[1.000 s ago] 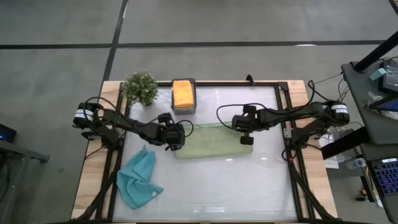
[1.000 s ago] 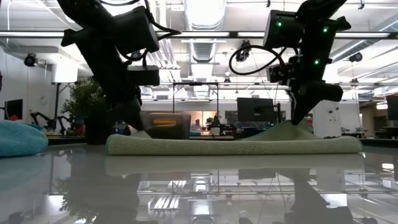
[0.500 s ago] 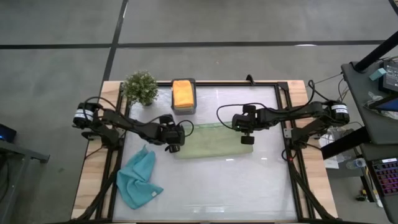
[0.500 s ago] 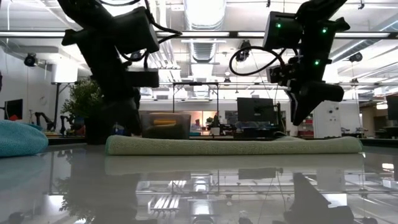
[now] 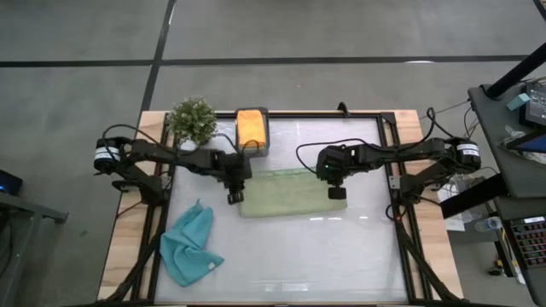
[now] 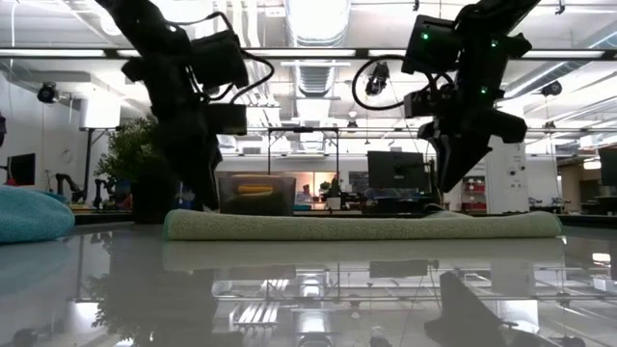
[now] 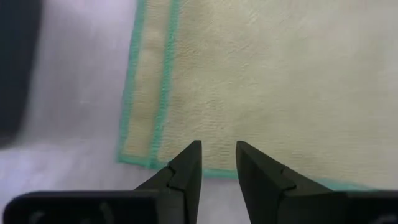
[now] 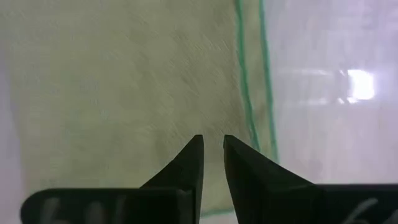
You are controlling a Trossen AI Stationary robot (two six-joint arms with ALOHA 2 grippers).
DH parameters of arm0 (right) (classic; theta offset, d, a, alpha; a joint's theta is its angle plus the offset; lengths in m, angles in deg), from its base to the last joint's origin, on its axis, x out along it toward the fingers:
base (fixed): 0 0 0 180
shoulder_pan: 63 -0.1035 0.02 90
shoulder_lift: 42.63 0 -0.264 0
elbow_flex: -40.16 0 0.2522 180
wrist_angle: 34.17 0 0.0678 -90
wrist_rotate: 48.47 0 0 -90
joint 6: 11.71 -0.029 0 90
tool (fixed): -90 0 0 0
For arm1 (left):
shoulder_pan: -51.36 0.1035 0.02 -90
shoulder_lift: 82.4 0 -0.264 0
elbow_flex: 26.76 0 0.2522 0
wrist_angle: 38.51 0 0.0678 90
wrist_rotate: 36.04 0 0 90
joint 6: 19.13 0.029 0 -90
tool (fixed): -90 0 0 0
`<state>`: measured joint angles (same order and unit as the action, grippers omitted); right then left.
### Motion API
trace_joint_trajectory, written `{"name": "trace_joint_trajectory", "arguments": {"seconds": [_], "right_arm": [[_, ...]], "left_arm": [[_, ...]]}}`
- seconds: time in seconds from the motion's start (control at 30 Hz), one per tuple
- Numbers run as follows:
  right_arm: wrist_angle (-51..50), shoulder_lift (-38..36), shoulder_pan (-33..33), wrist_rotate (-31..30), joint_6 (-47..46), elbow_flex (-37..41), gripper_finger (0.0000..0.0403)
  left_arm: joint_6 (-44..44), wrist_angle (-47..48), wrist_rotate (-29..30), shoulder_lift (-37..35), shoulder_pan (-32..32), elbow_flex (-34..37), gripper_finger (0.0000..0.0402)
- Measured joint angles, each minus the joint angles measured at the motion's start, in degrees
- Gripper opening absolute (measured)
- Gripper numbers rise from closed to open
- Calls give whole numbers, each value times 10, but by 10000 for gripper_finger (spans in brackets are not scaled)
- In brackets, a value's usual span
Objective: Fold microfiber towels
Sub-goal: Fold the green towel
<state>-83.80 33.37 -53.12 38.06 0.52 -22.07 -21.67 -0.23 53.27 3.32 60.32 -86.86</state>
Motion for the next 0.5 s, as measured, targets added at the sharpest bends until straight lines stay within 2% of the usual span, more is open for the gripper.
{"name": "trace_joint_trajectory", "arguments": {"seconds": [0.07, 0.17, 0.27, 0.4, 0.5], "right_arm": [[22, -6, 10, 20, 8, 4, 57], [49, -22, 30, 25, 24, 24, 57], [80, -44, 60, 25, 17, 47, 60], [99, -73, 106, 54, -11, 71, 84], [167, -85, 134, 103, -46, 97, 111]], "left_arm": [[9, 0, -34, -7, 19, 2, 84], [66, 2, -33, -14, 27, 8, 84], [79, -3, -33, -15, 30, 8, 84], [97, -7, -31, -16, 36, 3, 84], [102, -14, -33, -16, 42, 6, 96]]}}
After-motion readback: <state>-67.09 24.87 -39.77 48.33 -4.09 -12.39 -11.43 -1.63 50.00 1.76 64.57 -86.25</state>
